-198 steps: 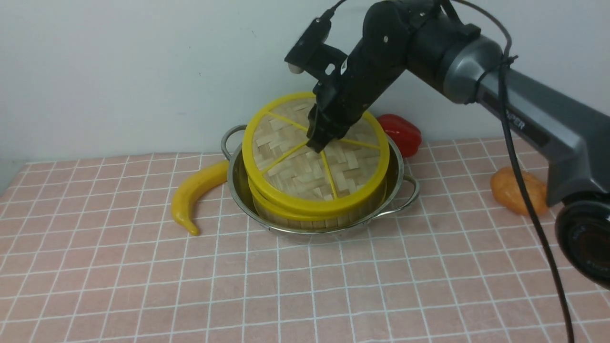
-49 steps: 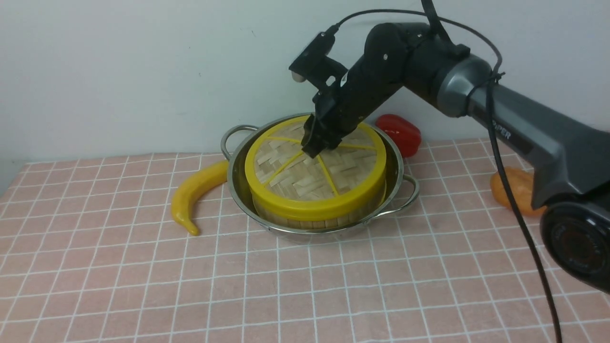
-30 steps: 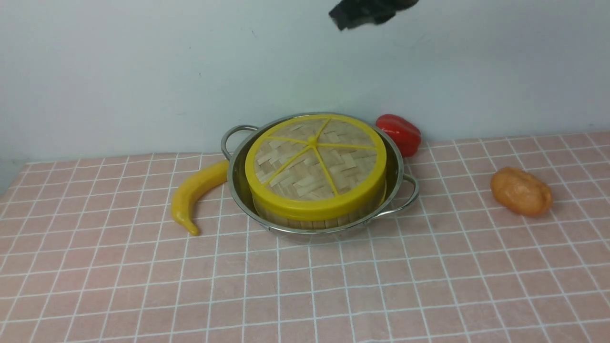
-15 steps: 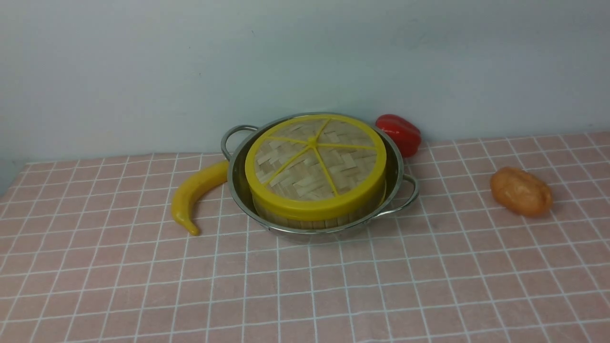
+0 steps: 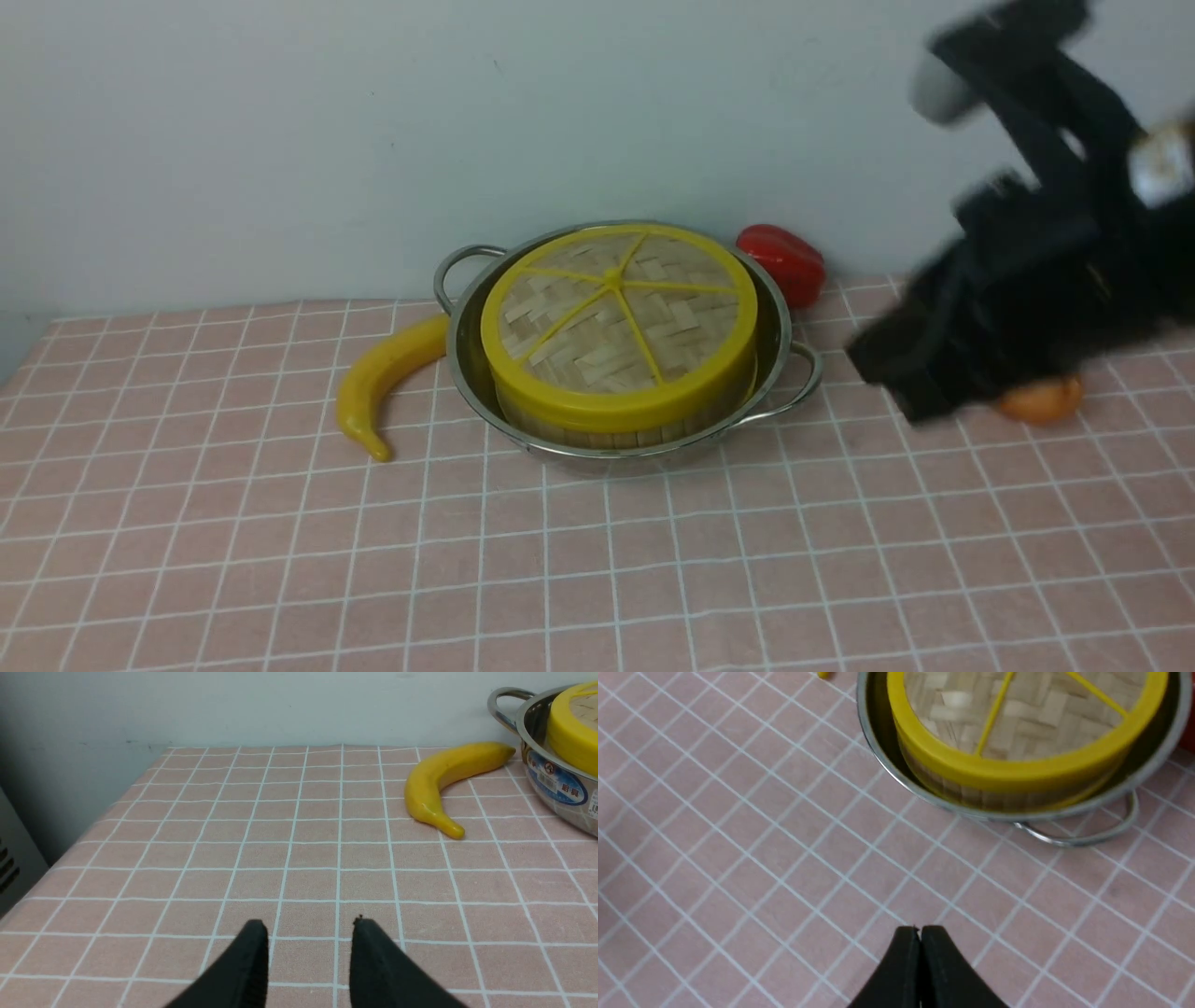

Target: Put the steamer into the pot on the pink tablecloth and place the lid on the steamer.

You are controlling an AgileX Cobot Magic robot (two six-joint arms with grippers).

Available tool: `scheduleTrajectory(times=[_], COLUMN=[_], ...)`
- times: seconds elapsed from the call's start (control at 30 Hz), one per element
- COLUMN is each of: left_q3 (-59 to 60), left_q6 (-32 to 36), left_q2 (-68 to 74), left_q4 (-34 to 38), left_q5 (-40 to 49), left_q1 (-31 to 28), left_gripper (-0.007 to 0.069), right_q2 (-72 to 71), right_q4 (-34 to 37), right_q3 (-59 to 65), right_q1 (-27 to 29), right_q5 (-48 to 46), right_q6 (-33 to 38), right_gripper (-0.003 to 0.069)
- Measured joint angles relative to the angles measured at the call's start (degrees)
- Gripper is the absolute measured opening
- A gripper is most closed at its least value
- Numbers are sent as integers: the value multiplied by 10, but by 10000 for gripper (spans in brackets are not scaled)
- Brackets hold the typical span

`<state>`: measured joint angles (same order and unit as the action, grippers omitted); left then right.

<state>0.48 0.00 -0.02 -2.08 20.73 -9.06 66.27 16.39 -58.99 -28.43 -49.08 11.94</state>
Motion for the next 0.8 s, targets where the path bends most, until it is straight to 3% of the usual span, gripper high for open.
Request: scheduleTrajectory(times=[0.13,0.37,0.6,0.8], left_q3=[0,0,0,0], left_q6=[0,0,0,0], left_q2=[0,0,0,0], left_q4=[0,0,0,0], left_q5=[0,0,0,0], left_q1=[0,0,0,0], left_gripper=[243,243,243,243], right_q2=[-164,-446,-586,-658], right_q4=[-13,-1,-42,-45], right_q3=[215,479,591,594], right_q1=[20,157,230,235], right_q5=[158,340,382,308], right_q6=[2,-16,-19,-21], right_gripper=[26,45,62,78])
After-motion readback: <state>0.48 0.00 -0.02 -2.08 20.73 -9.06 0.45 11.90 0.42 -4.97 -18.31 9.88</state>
